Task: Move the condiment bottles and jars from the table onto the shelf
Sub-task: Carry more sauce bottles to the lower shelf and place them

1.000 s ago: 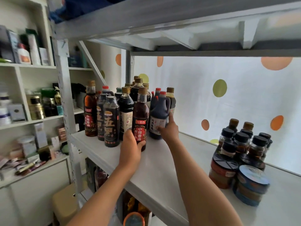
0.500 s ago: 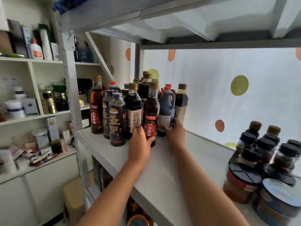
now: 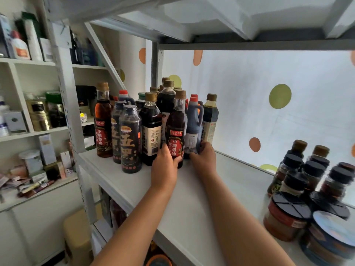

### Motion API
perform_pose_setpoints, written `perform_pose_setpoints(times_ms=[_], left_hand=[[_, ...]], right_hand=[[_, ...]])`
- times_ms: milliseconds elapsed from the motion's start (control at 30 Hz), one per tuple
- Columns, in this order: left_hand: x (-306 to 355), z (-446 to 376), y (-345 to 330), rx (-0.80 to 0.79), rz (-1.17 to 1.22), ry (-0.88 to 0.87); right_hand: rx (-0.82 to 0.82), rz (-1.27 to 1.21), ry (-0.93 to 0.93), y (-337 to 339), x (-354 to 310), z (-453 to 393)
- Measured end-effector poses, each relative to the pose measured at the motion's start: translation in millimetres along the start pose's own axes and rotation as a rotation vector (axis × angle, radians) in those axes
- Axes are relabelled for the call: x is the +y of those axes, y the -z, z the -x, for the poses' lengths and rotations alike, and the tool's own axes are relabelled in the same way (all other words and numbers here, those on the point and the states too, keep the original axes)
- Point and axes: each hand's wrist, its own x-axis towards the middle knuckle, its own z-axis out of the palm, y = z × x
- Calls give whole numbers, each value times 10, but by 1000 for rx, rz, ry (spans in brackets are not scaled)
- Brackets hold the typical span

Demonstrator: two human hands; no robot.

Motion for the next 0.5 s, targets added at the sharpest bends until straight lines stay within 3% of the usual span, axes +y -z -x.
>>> perform_pose_setpoints(times_ms=[500], left_hand=[[-58,-88,-107,-78,-66,-74]], right_hand=[[-6,173,-70,162,-85,340]])
